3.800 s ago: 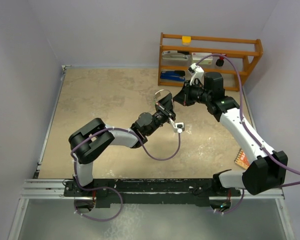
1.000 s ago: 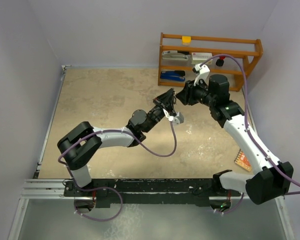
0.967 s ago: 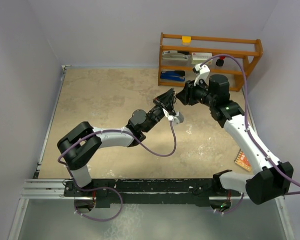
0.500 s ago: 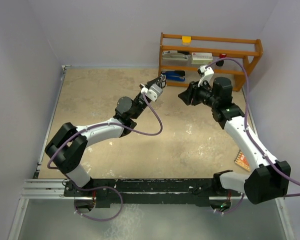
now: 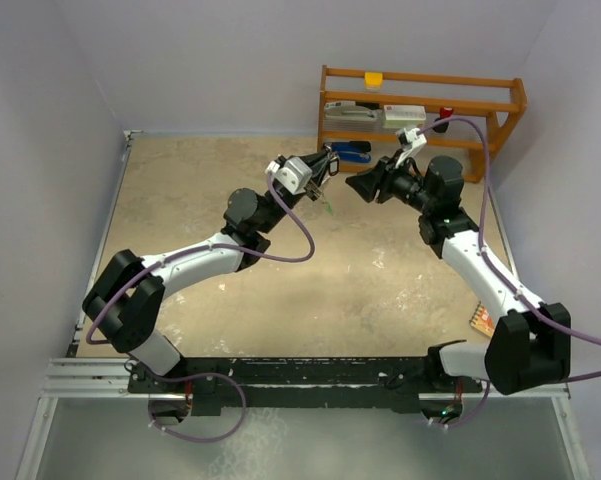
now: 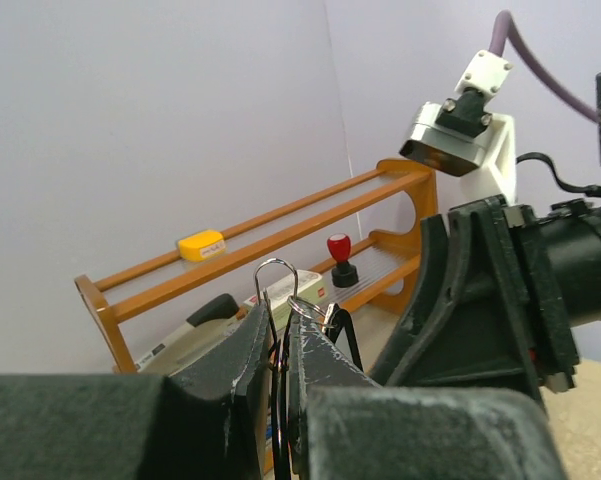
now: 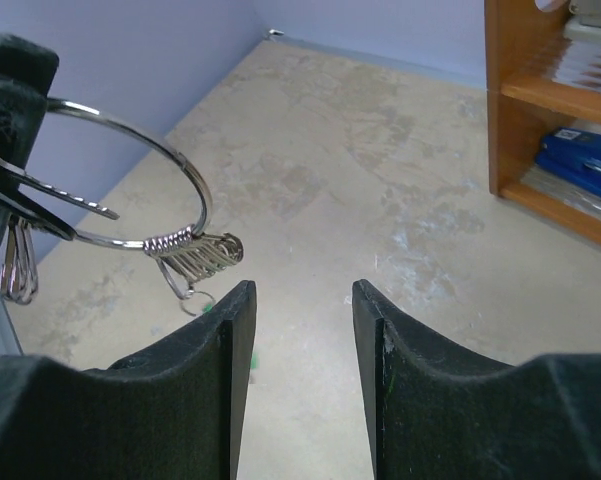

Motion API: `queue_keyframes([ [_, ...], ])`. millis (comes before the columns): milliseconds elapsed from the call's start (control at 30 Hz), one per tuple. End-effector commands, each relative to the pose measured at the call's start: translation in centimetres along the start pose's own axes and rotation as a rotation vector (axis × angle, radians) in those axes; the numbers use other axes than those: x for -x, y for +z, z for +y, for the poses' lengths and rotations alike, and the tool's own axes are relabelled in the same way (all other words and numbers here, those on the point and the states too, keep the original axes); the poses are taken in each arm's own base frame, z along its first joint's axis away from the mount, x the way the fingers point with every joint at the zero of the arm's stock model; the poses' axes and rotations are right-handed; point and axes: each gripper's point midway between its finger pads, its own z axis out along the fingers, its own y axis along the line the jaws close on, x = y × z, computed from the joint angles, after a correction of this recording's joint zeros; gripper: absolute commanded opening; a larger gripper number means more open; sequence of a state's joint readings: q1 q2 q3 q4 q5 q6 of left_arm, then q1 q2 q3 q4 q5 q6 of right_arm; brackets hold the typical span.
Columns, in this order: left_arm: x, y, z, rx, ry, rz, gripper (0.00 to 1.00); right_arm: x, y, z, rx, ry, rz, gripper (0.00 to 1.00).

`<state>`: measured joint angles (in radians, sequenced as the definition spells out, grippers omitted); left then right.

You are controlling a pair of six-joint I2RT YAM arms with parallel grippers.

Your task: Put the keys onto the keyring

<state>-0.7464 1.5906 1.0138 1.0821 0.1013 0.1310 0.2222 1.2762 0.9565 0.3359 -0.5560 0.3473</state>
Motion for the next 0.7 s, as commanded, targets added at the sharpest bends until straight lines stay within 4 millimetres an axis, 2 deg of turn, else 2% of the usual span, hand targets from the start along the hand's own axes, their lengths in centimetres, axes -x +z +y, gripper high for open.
queue_keyframes([
  [0, 6.0, 1.0, 0.7, -0.002, -0.056, -0.155, 0.0, 3.6, 0.5, 2.1, 0.111, -0.016, -0.121, 0.47],
  [667, 5.8, 1.4, 0.7, -0.003, -0.12, -0.194, 0.0, 6.1, 1.7, 3.6, 0.226, 0.025, -0.213, 0.48],
])
